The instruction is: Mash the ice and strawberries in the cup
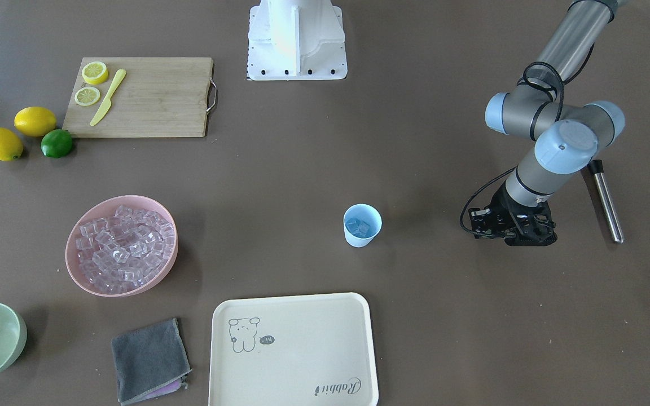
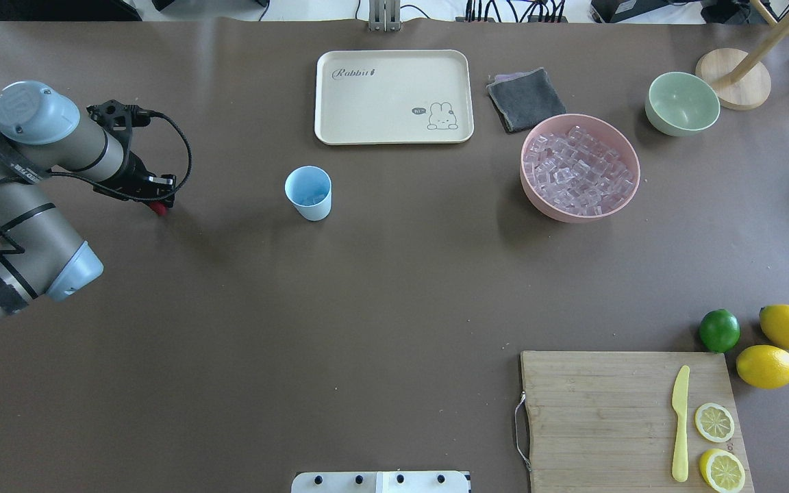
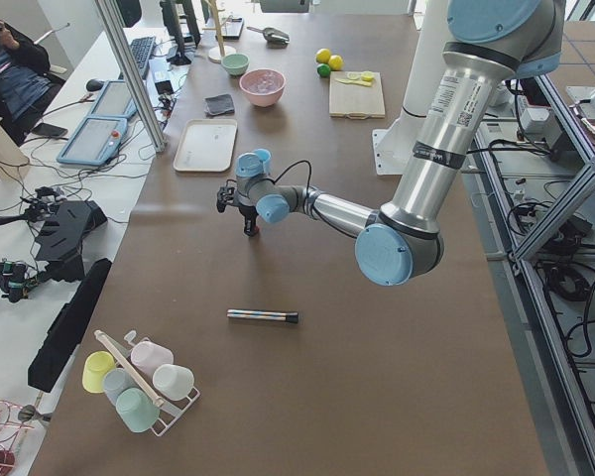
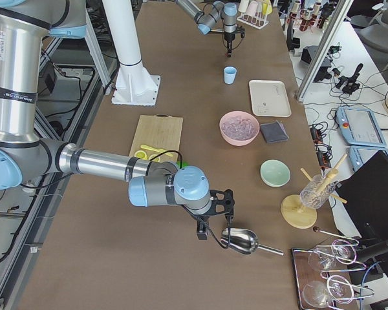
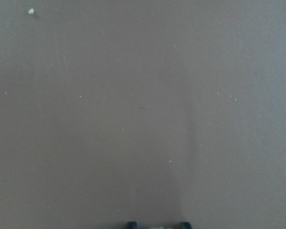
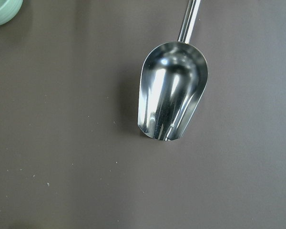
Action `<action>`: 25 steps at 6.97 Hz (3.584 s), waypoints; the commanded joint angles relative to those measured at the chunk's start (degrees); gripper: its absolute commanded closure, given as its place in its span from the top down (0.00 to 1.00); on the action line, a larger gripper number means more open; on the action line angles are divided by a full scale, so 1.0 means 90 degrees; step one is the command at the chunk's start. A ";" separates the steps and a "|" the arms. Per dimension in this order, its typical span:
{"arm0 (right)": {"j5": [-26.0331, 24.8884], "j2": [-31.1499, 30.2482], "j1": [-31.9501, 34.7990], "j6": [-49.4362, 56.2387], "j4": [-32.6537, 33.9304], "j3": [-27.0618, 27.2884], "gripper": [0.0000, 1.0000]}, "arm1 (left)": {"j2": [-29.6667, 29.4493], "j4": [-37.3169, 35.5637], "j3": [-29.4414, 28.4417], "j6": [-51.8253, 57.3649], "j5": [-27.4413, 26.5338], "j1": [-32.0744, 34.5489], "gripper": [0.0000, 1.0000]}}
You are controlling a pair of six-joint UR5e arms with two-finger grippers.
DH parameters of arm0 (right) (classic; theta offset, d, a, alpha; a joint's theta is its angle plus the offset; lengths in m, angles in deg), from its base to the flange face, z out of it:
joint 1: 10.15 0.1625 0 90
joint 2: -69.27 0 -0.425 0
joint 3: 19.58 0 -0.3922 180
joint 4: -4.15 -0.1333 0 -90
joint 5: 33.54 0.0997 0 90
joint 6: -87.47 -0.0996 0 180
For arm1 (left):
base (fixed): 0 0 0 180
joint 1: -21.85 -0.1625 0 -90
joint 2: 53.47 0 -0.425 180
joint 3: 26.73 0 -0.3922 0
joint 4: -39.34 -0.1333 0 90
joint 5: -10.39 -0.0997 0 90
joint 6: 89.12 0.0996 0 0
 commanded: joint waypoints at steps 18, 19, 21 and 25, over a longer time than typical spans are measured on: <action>-0.0064 0.0317 -0.0349 0.0048 0.0039 -0.0090 1.00 | 0.1104 -0.1176 0.0448 0.2516 0.1033 0.2227 0.98; -0.0074 0.0327 -0.0351 0.0049 0.0049 -0.0090 1.00 | 0.1147 -0.0518 -0.0233 0.2795 0.1006 0.2375 0.98; -0.0055 0.0347 -0.0410 0.0058 0.0078 -0.0177 1.00 | 0.1128 0.0502 -0.1167 0.2672 0.0987 0.2387 0.98; -0.0123 0.0298 -0.0089 0.0049 0.0936 -0.0266 1.00 | 0.1372 0.0768 -0.1236 0.2623 0.1035 0.2337 0.98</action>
